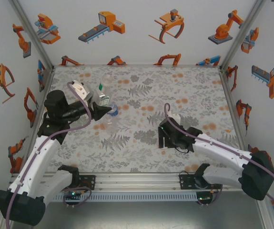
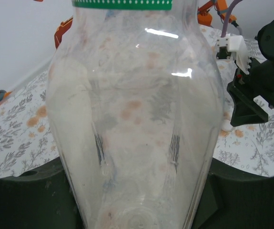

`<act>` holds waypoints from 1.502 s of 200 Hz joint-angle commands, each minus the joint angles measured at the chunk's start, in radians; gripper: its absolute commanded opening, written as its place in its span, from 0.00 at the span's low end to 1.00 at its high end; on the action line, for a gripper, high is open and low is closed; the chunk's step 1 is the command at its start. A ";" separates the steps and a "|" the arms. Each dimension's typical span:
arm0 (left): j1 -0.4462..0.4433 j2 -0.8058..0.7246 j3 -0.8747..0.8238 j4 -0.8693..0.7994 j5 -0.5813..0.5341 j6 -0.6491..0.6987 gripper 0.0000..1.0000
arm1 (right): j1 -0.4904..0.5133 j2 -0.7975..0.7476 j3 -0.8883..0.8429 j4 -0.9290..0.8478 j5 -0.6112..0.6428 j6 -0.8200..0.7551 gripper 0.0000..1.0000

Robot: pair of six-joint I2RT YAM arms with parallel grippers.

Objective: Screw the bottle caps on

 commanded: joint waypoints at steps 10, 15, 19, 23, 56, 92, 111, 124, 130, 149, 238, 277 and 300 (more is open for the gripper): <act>-0.008 -0.017 -0.014 0.001 -0.018 0.025 0.00 | -0.010 0.067 0.012 0.036 -0.024 0.012 0.62; -0.010 -0.016 -0.016 0.003 -0.021 0.026 0.00 | -0.011 0.080 0.018 0.036 -0.024 0.008 0.62; -0.011 -0.015 -0.017 0.003 -0.023 0.026 0.00 | -0.012 0.091 0.024 0.036 -0.024 0.005 0.62; -0.012 -0.015 -0.017 0.003 -0.027 0.026 0.00 | -0.012 0.101 0.028 0.036 -0.021 0.002 0.61; -0.013 -0.007 -0.014 0.003 -0.024 0.024 0.00 | -0.012 0.162 0.050 0.040 -0.020 0.001 0.56; -0.020 0.000 -0.014 0.006 -0.023 0.016 0.01 | -0.013 0.180 0.045 0.076 -0.024 0.004 0.53; -0.029 -0.003 -0.019 0.017 -0.022 0.009 0.01 | -0.012 0.196 0.045 0.085 -0.015 0.001 0.52; -0.034 -0.005 -0.023 0.030 -0.020 0.004 0.02 | -0.013 0.212 0.048 0.086 -0.014 0.001 0.52; -0.034 -0.005 -0.023 0.032 -0.019 0.001 0.02 | -0.013 0.218 0.048 0.088 -0.014 0.002 0.50; -0.041 -0.002 -0.025 0.042 -0.013 -0.011 0.02 | -0.013 0.232 0.047 0.089 -0.020 0.001 0.47; -0.089 -0.020 -0.004 -0.038 -0.062 0.055 0.03 | -0.010 0.232 0.077 0.068 -0.091 -0.022 0.38; -0.089 -0.002 0.015 -0.078 -0.075 0.075 0.03 | 0.046 0.266 0.154 0.062 -0.115 -0.039 0.38; -0.089 -0.013 0.014 -0.085 -0.080 0.083 0.03 | 0.078 0.319 0.212 0.078 -0.132 -0.055 0.38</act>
